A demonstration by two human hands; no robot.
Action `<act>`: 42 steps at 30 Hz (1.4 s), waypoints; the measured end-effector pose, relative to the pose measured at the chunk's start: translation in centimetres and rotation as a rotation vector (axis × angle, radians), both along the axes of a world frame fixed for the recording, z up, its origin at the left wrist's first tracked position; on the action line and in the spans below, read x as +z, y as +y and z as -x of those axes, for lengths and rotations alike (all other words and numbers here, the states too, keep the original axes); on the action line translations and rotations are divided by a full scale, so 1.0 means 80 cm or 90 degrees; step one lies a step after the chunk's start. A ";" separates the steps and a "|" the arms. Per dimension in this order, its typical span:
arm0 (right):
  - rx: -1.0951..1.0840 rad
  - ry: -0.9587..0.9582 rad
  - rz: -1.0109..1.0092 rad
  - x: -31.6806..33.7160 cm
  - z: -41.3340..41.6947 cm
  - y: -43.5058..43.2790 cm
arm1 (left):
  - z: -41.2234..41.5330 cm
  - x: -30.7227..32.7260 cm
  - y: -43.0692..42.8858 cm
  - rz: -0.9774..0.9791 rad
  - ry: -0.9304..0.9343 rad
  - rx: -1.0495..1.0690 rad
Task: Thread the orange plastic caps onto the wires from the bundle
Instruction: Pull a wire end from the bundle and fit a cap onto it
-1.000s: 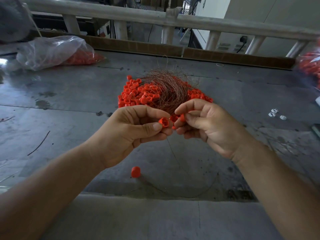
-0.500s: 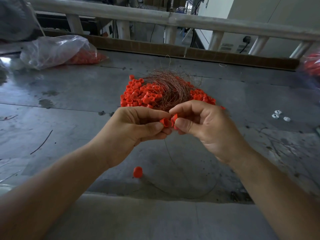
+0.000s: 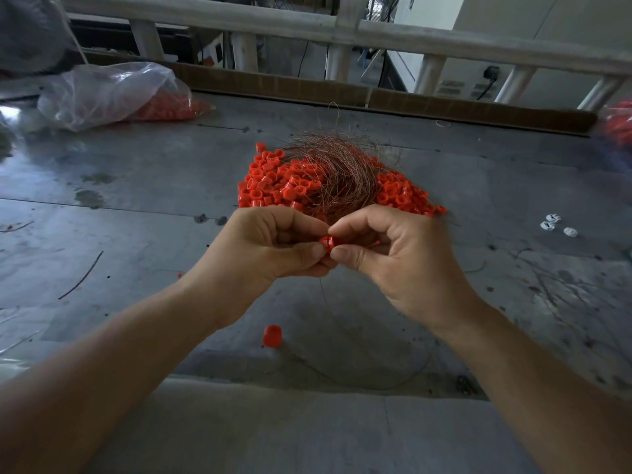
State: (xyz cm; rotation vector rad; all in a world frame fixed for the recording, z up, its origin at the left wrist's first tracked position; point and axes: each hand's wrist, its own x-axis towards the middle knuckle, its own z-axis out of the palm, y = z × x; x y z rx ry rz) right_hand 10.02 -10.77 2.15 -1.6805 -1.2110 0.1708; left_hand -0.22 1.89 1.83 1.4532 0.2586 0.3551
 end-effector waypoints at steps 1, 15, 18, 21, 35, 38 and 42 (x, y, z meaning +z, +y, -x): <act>0.000 -0.006 0.000 -0.001 0.000 0.000 | 0.000 0.000 0.000 -0.002 0.003 -0.001; -0.038 -0.094 -0.034 -0.006 0.002 -0.001 | 0.002 0.000 -0.004 -0.015 0.015 -0.015; -0.036 -0.073 -0.044 -0.005 0.002 -0.001 | 0.002 0.001 -0.002 0.035 0.021 -0.031; -0.013 -0.049 -0.042 -0.001 0.001 -0.002 | 0.001 0.001 0.000 0.047 0.026 -0.042; 0.102 -0.077 0.036 0.004 -0.007 -0.003 | 0.006 0.006 0.004 0.085 0.025 -0.133; 0.102 -0.121 0.068 0.006 -0.006 -0.003 | 0.006 0.006 0.003 0.096 0.015 -0.146; 0.095 -0.136 0.092 0.003 -0.004 -0.002 | 0.008 0.004 -0.005 -0.053 -0.022 -0.132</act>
